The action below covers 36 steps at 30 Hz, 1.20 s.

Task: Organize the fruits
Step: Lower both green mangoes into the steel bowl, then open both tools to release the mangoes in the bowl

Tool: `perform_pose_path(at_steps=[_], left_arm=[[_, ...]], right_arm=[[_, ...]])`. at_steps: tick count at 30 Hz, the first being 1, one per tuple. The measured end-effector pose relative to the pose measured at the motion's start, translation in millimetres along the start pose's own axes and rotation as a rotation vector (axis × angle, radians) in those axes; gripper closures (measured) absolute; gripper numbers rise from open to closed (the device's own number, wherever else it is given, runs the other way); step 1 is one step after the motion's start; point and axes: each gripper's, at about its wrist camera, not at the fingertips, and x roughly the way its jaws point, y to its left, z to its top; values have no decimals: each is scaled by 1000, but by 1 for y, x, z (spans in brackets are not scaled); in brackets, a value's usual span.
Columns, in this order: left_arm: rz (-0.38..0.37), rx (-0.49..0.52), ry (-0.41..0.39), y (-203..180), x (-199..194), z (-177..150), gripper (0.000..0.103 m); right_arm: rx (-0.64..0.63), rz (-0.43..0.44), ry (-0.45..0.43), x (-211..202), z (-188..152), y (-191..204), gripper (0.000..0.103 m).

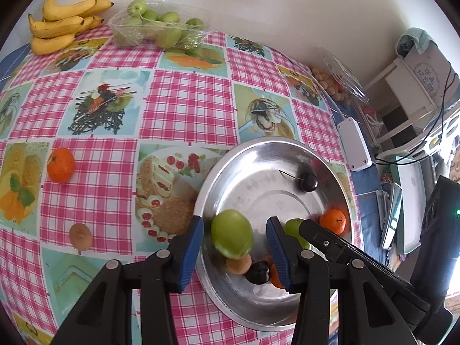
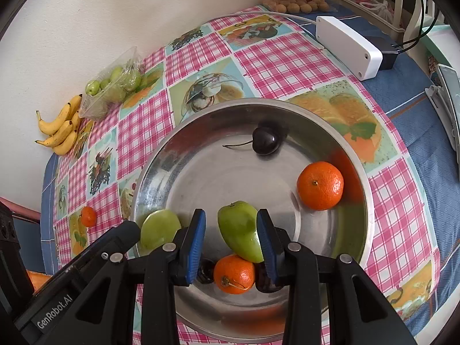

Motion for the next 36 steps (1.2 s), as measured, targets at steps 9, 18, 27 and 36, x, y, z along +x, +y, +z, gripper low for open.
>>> perform_pose_path(at_steps=[9, 18, 27, 36], left_arm=[[167, -65, -51, 29, -13, 7, 54], [195, -151, -27, 52, -10, 7, 45], [234, -156, -22, 56, -8, 7, 21], [292, -154, -30, 60, -6, 6, 1]], right_arm=[[-12, -14, 17, 4, -1, 2, 65], [-37, -50, 17, 7, 0, 6, 65], [-57, -88, 23, 10, -1, 9, 46], [-67, -112, 18, 13, -1, 10, 32]])
